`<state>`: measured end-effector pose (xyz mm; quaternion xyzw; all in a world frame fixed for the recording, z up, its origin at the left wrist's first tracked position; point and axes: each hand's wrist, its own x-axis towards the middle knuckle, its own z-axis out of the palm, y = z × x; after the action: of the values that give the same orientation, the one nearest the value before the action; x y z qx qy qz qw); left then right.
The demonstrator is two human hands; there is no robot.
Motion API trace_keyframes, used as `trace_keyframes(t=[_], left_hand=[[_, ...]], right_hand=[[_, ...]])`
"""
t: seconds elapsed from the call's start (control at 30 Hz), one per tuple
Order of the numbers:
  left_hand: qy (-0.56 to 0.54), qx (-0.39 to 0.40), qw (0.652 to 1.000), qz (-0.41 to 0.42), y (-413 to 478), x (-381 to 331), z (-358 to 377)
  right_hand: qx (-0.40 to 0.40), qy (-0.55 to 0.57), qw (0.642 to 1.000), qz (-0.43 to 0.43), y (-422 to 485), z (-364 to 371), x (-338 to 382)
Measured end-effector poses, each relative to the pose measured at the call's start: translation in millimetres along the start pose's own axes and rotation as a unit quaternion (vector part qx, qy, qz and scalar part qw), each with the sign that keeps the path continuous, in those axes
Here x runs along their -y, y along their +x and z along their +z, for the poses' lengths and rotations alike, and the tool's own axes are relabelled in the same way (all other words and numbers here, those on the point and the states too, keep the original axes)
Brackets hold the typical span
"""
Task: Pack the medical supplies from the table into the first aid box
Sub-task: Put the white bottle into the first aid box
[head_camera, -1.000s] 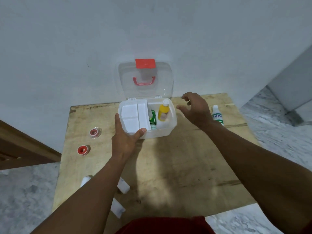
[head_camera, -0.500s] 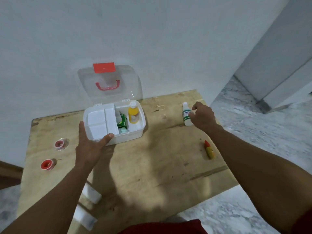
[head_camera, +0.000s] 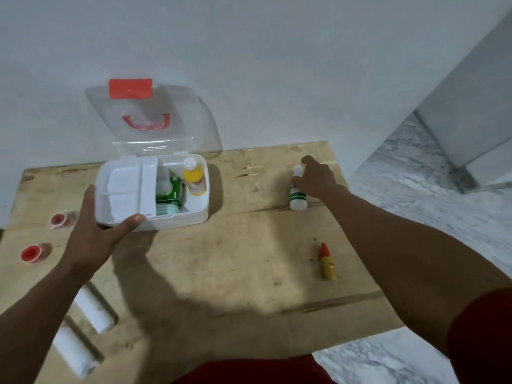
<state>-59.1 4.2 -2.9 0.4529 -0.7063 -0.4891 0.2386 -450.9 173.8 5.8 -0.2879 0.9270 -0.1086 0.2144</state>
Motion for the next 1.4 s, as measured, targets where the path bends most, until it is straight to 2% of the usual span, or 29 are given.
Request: trace_keyframes(t=[0.13,0.4,0.53,0.73,1.13,1.27,1.4], left_hand=[[0.002,0.010,1.000,-0.006,0,-3,0],[0.016,0.009,1.000,-0.002,1,-2,0],[0.002,0.002,1.000,0.002,-4,-3,0],[0.006,-0.009,1.000,0.003,-6,-1,-2],[0.010,-0.012,0.999,-0.051,-1,11,-5],[0.016,-0.005,0.998,-0.054,0,11,-5],[0.013,-0.001,0.998,-0.054,-2,10,-6]], right_hand=[[0.047,0.003,0.999,-0.001,9,1,3],[0.059,0.066,0.994,-0.059,13,-2,11],[0.030,0.093,0.985,-0.142,-7,-7,15],[-0.005,0.143,0.965,-0.219,-59,-17,41],[-0.128,0.271,0.910,-0.286,-142,8,142],[-0.167,0.285,0.889,-0.319,-152,24,160],[-0.192,0.214,0.889,-0.356,-143,38,168]])
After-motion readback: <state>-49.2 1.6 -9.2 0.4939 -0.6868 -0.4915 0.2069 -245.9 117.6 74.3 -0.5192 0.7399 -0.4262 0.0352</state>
